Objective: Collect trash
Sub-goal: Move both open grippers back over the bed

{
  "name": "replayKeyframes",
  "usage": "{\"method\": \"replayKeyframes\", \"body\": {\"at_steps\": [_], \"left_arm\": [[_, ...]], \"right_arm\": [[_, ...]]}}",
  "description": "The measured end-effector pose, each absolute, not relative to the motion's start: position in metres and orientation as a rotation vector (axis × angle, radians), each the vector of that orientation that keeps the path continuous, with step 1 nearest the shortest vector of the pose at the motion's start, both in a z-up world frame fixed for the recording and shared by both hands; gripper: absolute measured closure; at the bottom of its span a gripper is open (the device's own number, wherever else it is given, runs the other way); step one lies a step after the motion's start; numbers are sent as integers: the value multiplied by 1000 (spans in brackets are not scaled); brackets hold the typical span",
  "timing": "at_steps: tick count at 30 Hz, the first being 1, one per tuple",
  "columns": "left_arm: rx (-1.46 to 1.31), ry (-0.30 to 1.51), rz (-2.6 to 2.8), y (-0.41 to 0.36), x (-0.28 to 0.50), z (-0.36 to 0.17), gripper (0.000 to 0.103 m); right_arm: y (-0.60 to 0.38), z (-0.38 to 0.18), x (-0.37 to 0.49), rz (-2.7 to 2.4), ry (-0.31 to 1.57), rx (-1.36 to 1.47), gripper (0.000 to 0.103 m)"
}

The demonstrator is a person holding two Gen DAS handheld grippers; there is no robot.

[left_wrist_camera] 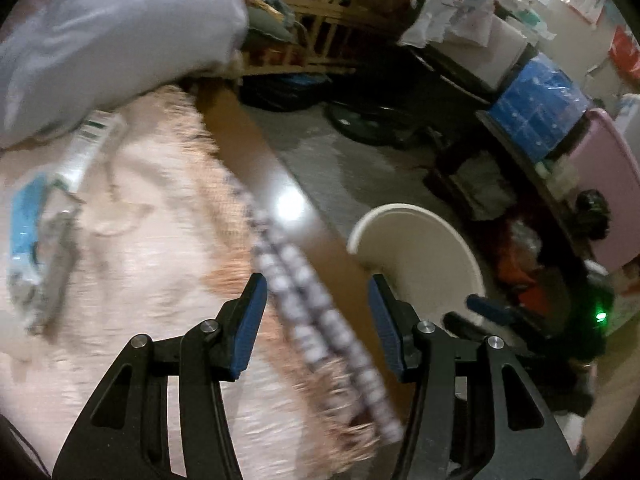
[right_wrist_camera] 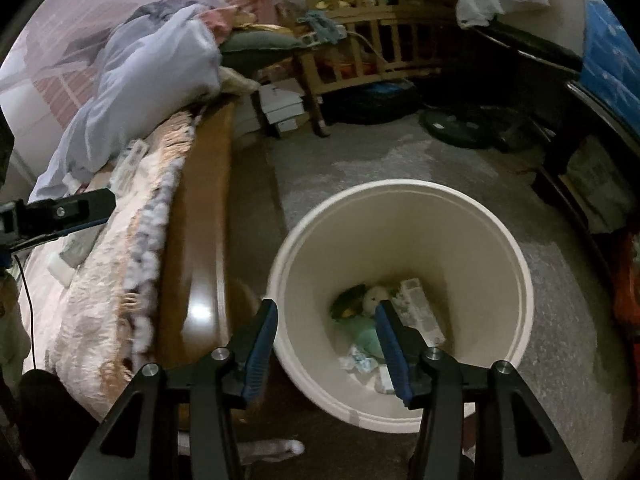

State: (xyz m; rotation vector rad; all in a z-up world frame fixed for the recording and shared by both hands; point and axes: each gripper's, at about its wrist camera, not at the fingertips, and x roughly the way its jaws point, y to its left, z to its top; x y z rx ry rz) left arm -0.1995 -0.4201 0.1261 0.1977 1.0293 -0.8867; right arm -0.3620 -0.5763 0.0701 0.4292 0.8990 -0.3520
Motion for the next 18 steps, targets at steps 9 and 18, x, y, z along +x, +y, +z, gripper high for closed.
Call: {"method": "replayKeyframes", "body": {"at_steps": [9,18], "left_arm": [[214,949,-757,-355,-172,140,52],[153,949,-613,-270,-131,139,52]], "right_arm": [[-528,92,-327,-257,867,388,38],[-462,103,-273,-112,874,330,38]]}}
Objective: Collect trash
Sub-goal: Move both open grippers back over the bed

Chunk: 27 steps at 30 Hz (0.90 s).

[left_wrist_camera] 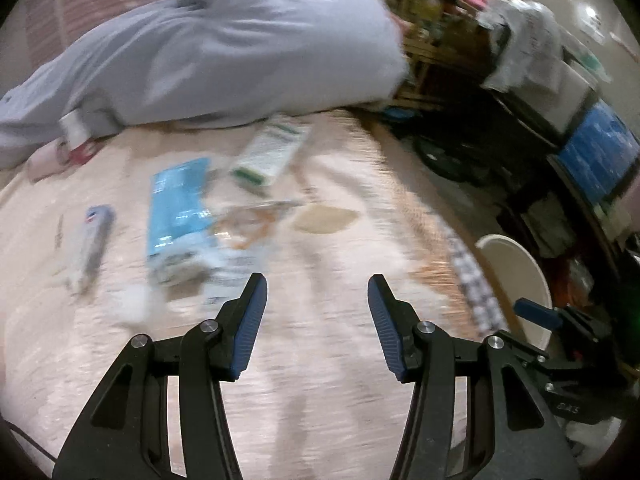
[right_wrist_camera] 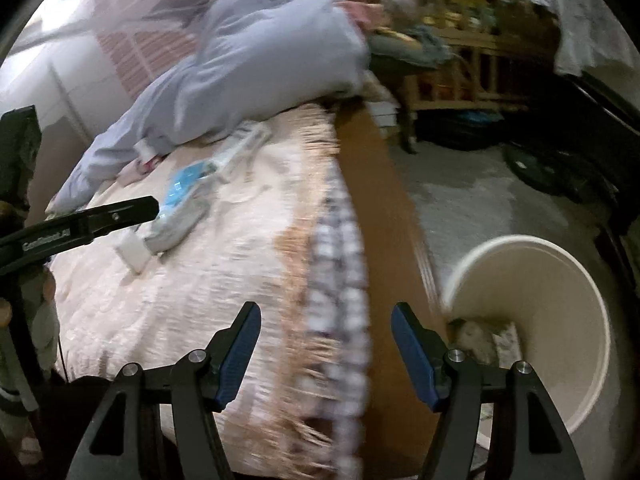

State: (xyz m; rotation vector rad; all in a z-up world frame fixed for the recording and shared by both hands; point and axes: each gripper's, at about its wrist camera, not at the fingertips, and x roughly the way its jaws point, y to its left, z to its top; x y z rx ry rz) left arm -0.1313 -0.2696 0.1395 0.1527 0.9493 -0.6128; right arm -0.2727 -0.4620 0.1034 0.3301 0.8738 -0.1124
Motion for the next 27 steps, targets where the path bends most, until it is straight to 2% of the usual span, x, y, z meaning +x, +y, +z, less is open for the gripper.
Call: {"method": "replayKeyframes", "body": {"at_steps": [13,27], "left_arm": [[34,988,-449,-139,-83,121,52],[23,1050,-517,-157,-78,70,52]], "right_arm": [[-376,103,-196,64,903,263,38],[-355,88,-110,107,922,371,37]]}}
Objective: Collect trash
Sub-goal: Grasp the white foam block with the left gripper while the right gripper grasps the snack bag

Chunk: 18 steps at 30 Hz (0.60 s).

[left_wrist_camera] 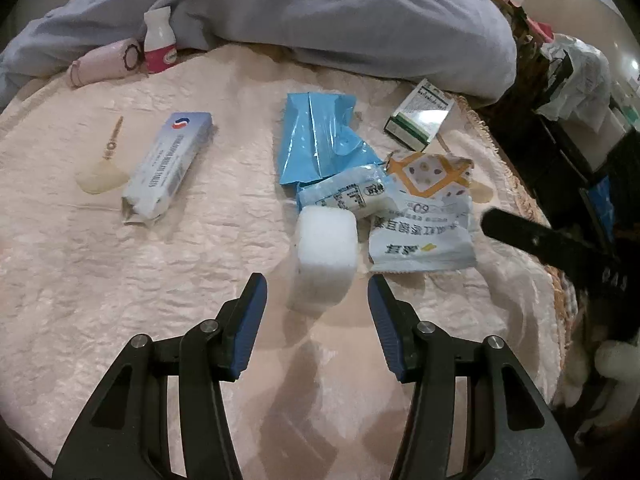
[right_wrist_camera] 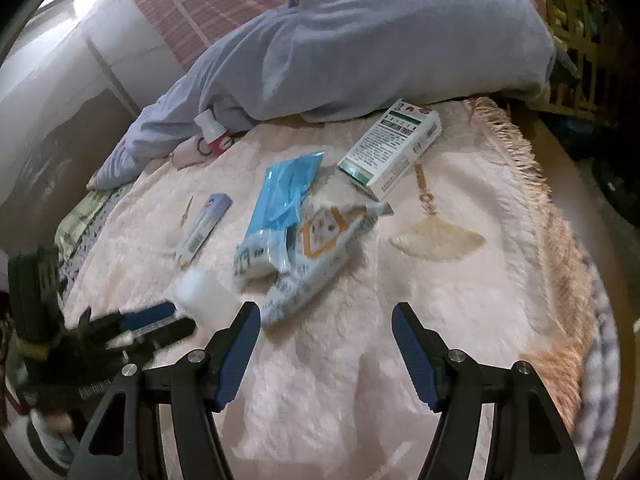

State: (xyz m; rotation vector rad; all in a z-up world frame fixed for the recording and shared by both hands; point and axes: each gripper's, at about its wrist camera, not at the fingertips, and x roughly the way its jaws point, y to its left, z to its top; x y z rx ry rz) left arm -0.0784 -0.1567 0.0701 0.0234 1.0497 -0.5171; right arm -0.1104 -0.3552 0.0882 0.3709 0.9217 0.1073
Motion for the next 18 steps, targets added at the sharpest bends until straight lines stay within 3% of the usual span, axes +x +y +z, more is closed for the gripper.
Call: {"method": "replayKeyframes", "body": {"at_steps": [8,10,11,15,18], "left_arm": [[-9,1035,-527,-164,-55,60,53],[-18,1054,-548,-165,-52,56,62],[-20,1064,-555,-165,-51,55,77],[-42,1089,-580,-164,-50,59,78],[-63,1090,-597,-163,-55,70,79]], "right_arm": [[-353,60,-60,145,942,499,37],[-352,53,-53,159,942,529,49],[-351,50,-51,167,941,538,64],[-347,49,-55,182,943,518,87],[-353,60,-67,178,915,494,89]]}}
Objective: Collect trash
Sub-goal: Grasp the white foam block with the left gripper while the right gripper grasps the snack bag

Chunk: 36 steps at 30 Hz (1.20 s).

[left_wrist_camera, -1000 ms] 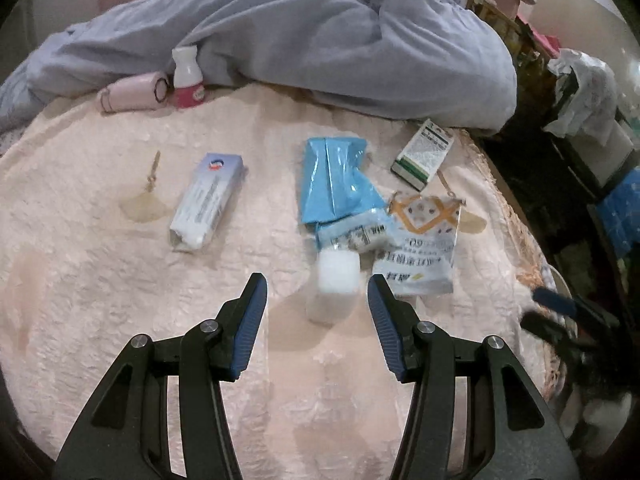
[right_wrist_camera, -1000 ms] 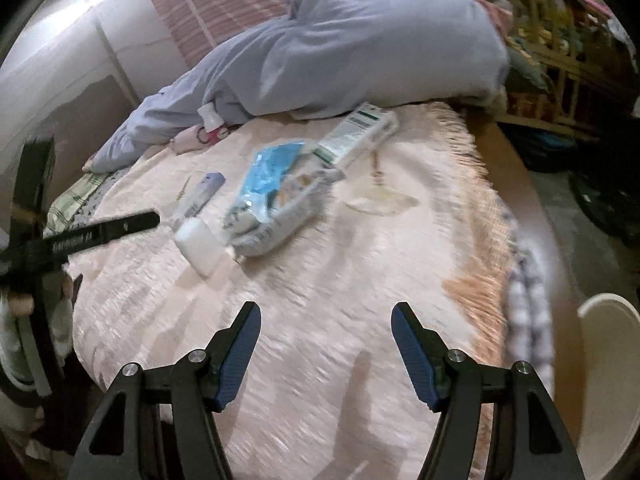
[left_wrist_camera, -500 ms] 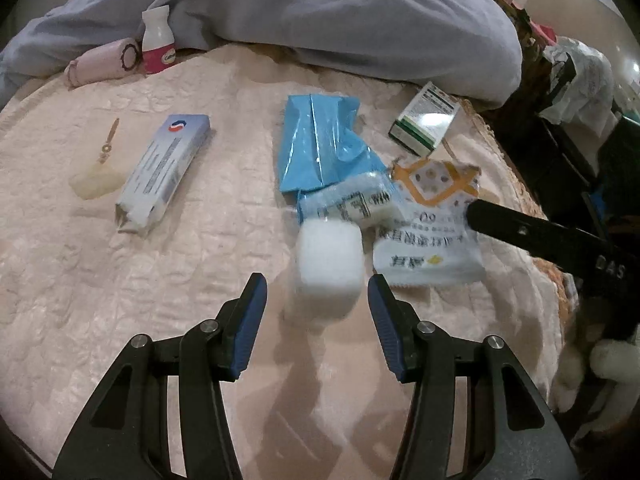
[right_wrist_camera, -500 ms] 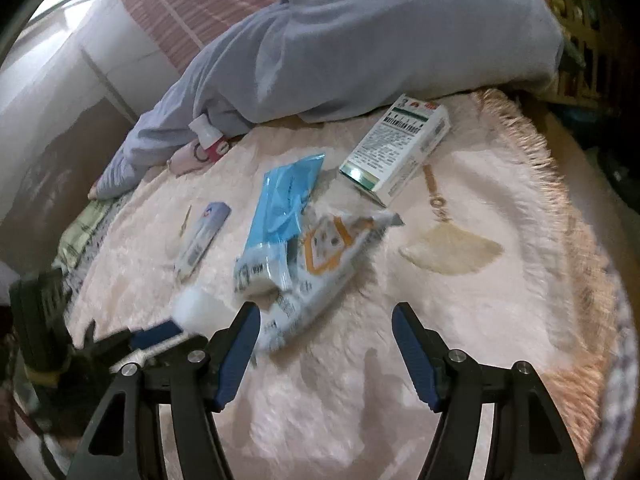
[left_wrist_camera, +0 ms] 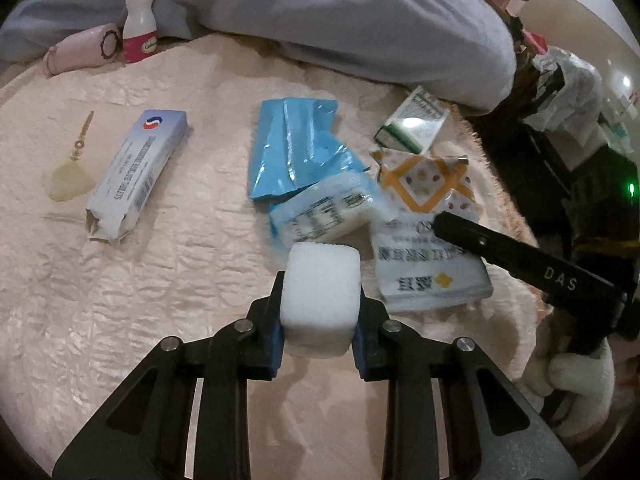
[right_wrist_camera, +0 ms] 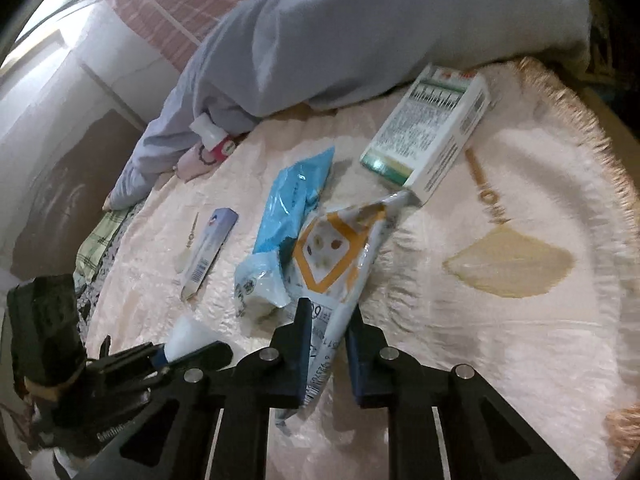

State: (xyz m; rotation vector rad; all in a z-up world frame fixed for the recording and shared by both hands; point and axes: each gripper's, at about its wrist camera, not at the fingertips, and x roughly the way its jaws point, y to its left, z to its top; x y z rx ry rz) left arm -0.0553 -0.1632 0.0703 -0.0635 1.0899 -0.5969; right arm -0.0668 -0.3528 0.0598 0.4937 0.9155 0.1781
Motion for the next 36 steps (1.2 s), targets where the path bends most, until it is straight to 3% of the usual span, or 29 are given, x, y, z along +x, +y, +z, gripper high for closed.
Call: {"method": "replayKeyframes", "body": {"at_steps": [16,17,18,19,20,21,36], "left_arm": [[-31,1049,-649,-190,-97,109,79],[-27,1050,-645,-191,-97,108,79],[-25,1051,-642,-192,-97,108,79],[-21,1051,-636,-191,-97,108,79],[-19,1051,-633,-191,-95,108,79],[-17,1052,-630,-191,-95,107,79],[-34,1075,-626,-183,-87,93,79]], "right_arm": [[-413,104,-152,-16,865,406,91],[-417,103,-154,-31,879,403,80],[-418,103,-155,-43,890,397,56],[-417,105,-155,-44,886,389,43],[-416,107,-156,-42,882,380,20],[-415,109,-156,-40,879,367,16],[-348,102,-113,-148,1051,-74,16]]}}
